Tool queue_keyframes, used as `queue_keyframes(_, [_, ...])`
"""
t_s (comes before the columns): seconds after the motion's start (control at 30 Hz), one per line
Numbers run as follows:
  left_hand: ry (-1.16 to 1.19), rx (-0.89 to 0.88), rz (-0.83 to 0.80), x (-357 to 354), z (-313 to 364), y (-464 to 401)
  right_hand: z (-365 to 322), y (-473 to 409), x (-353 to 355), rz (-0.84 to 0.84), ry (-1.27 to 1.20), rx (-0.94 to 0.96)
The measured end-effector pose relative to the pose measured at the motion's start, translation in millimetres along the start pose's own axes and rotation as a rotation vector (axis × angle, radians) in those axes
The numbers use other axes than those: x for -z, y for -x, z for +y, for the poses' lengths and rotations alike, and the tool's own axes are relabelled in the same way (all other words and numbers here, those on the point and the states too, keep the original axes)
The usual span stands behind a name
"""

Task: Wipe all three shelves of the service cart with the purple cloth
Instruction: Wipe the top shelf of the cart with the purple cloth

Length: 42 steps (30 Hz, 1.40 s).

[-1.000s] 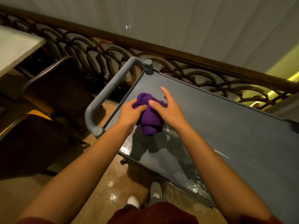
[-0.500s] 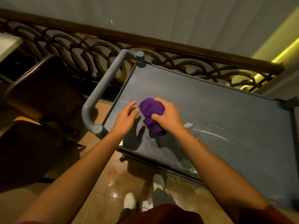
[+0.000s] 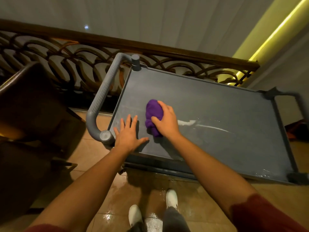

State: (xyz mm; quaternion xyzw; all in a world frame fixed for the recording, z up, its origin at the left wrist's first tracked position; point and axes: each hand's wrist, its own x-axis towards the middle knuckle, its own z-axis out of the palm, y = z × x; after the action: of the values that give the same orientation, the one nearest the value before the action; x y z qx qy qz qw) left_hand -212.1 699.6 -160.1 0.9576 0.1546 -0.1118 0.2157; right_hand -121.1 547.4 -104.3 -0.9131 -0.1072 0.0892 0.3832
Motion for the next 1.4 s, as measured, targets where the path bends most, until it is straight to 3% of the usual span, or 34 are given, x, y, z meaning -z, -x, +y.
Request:
queue_keyframes(0.1, [-0.115,0.023,-0.020,-11,-5,3,-15,-4,-31,-0.034,-0.013,0.013])
queue_keyframes(0.23, [-0.194,0.028,-0.019,-22,-12,3,-7,-10,-51,-0.078,0.505,0.094])
queue_keyframes(0.3, [-0.171,0.056,-0.005,-23,-9,3,-4,-20,-51,-0.090,0.580,0.180])
queue_keyframes(0.43, [-0.147,0.100,0.007,-27,0,2,-4,-38,-59,-0.261,0.600,0.312])
queue_keyframes(0.6, [-0.269,0.132,-0.034,-32,4,-1,21,-32,-54,-0.147,0.663,0.425])
queue_keyframes(0.9, [-0.382,0.155,-0.161,-24,5,-5,131,-35,82,-0.001,0.756,0.027])
queue_keyframes(1.03, [-0.311,0.117,-0.141,-16,10,-9,124,-27,78,0.013,0.567,-0.024])
queue_keyframes(1.1, [-0.278,0.059,-0.135,-17,27,-12,108,-25,61,0.033,0.419,0.034])
queue_keyframes(1.23, [-0.292,0.101,-0.318,-23,62,-20,69,-31,26,0.038,0.238,0.178])
queue_keyframes(1.4, [-0.367,0.127,-0.406,-18,60,-15,62,-26,-16,-0.151,0.665,0.398])
